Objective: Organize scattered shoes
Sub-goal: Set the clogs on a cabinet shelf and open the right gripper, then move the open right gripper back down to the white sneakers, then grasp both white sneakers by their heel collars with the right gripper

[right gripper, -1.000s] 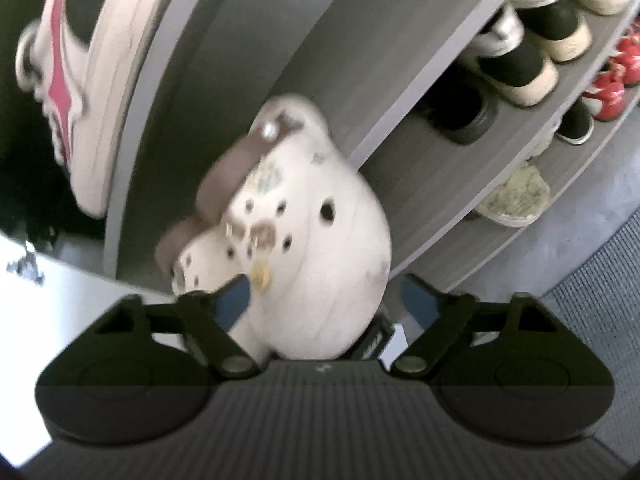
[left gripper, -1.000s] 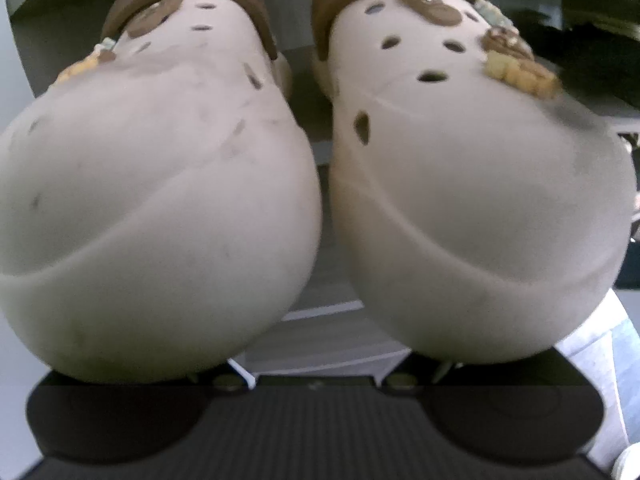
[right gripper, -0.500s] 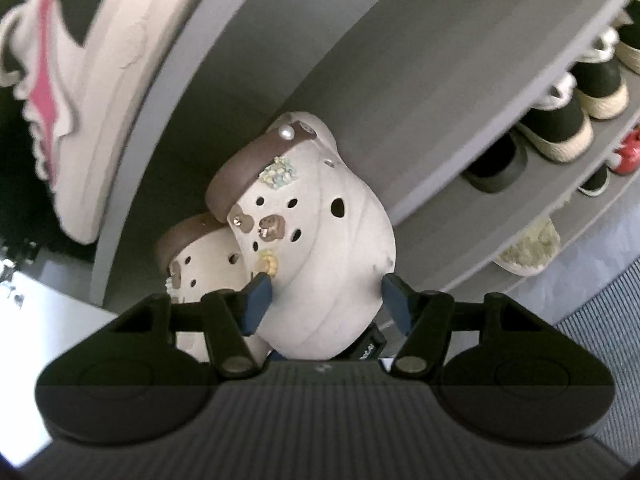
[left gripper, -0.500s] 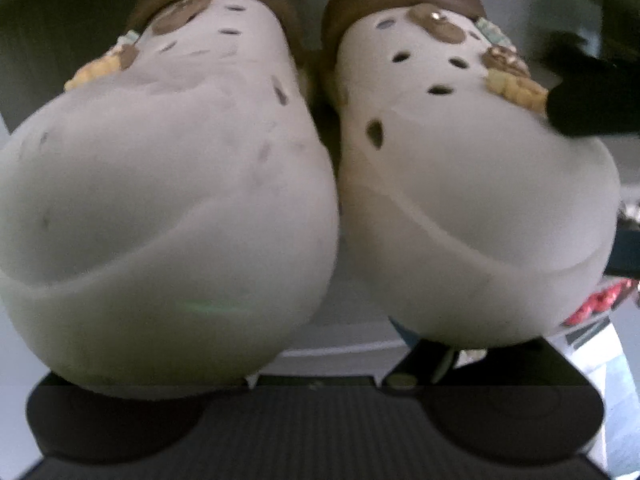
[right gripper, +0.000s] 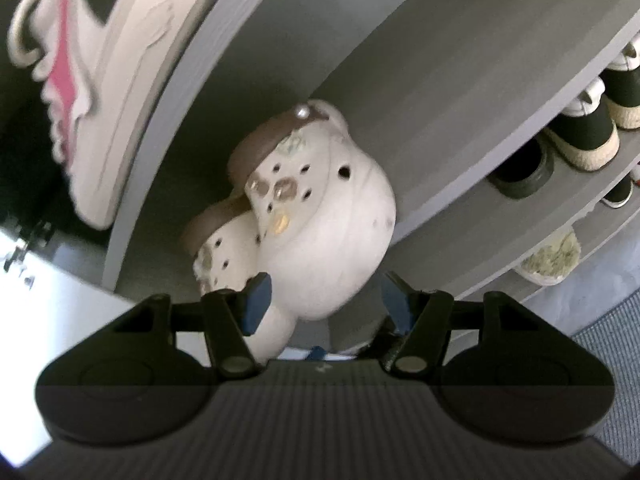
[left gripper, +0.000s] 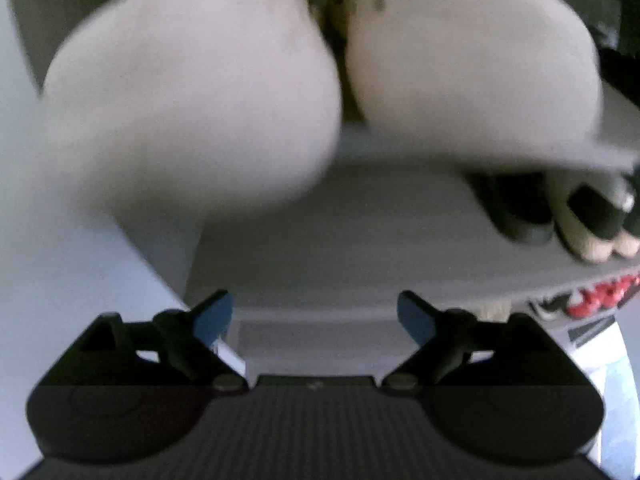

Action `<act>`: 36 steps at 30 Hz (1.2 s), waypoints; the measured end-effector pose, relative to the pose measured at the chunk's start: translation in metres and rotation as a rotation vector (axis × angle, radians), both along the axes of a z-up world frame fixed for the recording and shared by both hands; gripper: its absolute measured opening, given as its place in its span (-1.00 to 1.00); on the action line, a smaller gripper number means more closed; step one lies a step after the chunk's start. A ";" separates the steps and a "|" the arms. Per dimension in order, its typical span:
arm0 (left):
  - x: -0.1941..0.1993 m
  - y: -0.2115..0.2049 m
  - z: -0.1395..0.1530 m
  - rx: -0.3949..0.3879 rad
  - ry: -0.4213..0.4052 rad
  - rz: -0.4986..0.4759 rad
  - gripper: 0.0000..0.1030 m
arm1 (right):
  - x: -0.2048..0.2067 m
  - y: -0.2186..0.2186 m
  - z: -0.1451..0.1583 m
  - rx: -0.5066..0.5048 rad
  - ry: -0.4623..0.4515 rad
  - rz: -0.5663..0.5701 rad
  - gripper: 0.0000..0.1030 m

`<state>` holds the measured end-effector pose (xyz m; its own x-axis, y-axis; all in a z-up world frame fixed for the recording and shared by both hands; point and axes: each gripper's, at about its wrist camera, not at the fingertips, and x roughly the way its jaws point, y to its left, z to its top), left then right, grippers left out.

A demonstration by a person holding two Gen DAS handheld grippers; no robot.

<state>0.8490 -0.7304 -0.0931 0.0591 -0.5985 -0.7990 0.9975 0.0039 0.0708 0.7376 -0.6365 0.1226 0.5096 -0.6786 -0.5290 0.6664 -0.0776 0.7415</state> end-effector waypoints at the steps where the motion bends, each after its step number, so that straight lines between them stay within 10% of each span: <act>1: -0.004 0.007 -0.005 0.018 0.004 -0.006 0.77 | 0.001 0.007 0.000 -0.007 0.024 0.014 0.24; 10: 0.007 0.152 -0.041 0.123 -0.051 -0.202 0.77 | -0.037 0.139 -0.002 0.129 0.186 -0.104 0.24; 20: -0.033 0.258 -0.023 0.160 -0.097 -0.335 0.85 | -0.184 0.362 -0.057 0.542 0.109 -0.716 0.25; 28: -0.087 0.335 -0.099 0.288 -0.138 -0.234 0.85 | -0.373 0.459 -0.183 0.718 -0.059 -1.160 0.24; 36: -0.170 0.393 -0.189 0.414 -0.249 -0.458 0.76 | -0.478 0.489 -0.302 0.763 -0.083 -1.345 0.39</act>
